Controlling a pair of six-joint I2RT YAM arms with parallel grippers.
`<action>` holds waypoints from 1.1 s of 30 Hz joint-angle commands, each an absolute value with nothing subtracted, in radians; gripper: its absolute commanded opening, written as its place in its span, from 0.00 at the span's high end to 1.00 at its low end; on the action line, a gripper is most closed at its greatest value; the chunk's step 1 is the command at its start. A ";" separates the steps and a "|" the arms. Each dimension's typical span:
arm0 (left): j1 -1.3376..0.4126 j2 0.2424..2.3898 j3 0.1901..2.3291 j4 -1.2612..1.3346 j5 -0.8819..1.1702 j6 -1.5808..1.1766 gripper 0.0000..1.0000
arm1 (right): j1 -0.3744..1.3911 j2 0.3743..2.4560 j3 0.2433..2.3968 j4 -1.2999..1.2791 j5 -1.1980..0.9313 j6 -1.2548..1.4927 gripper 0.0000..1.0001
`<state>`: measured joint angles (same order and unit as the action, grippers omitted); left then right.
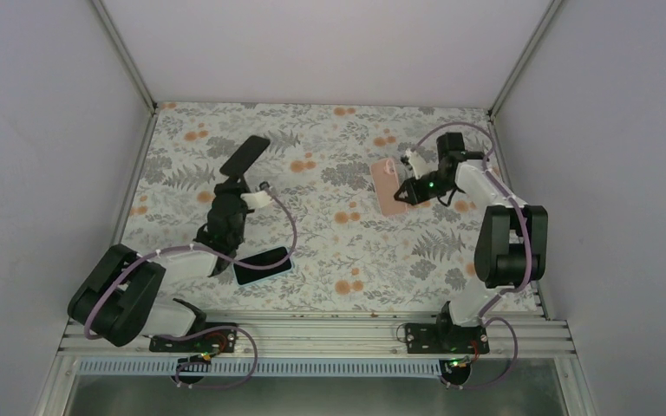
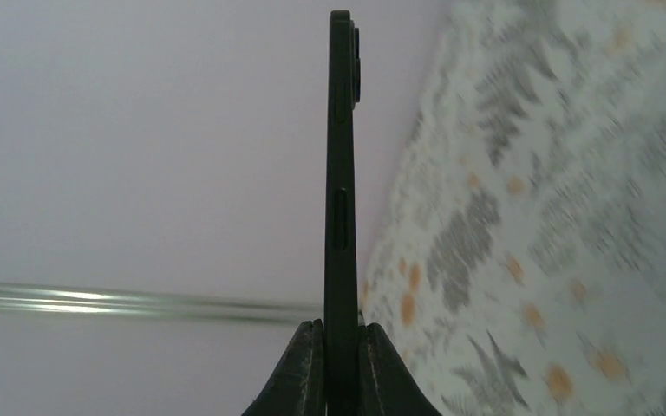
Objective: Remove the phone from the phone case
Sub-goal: Place the phone at the center of the board.
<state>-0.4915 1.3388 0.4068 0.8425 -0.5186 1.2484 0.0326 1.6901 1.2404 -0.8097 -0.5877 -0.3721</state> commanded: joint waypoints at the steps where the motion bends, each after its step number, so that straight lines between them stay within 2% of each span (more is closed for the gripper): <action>1: -0.463 1.334 0.318 0.958 -0.486 1.328 0.98 | 0.032 1.698 1.170 -0.902 -0.666 -0.463 0.97; 11: -0.463 1.394 0.169 0.974 -0.387 1.435 0.97 | 0.028 1.784 1.103 -0.802 -0.578 -0.413 0.96; 12: -0.464 1.388 0.165 0.958 -0.381 1.437 0.89 | 0.028 1.791 1.103 -0.791 -0.560 -0.403 0.93; 13: -0.463 1.373 0.161 0.944 -0.372 1.435 0.76 | 0.027 1.794 1.103 -0.777 -0.543 -0.394 0.88; 14: -0.464 1.355 0.155 0.911 -0.357 1.432 0.58 | 0.024 1.793 1.104 -0.764 -0.524 -0.387 0.82; 16: -0.463 1.304 0.164 0.798 -0.320 1.409 0.36 | 0.020 1.788 1.107 -0.744 -0.478 -0.372 0.71; 17: -0.463 1.275 0.176 0.719 -0.292 1.389 0.28 | 0.018 1.780 1.110 -0.734 -0.455 -0.366 0.62; 19: -0.463 1.209 0.208 0.559 -0.238 1.344 0.11 | 0.016 1.761 1.114 -0.720 -0.404 -0.362 0.51; 21: -0.463 1.147 0.256 0.394 -0.176 1.282 0.01 | 0.016 1.733 1.120 -0.711 -0.352 -0.366 0.42; 25: -0.461 1.091 0.418 0.043 -0.071 1.169 0.00 | 0.019 1.655 1.150 -0.720 -0.290 -0.384 0.36; 28: -0.456 1.089 0.525 -0.089 -0.023 1.112 0.00 | 0.054 1.573 1.174 -0.744 -0.288 -0.419 0.33; 31: -0.436 1.134 0.670 -0.206 0.057 1.046 0.00 | 0.148 1.475 1.171 -0.775 -0.298 -0.499 0.34; 33: -0.417 1.209 0.781 -0.313 0.138 1.000 0.06 | 0.246 1.413 1.145 -0.794 -0.300 -0.554 0.39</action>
<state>-0.4477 1.1233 0.6113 -0.0410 -0.0345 1.1294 0.0967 1.5265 1.1503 -0.7437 -0.2958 -0.4301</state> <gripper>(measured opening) 0.987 0.649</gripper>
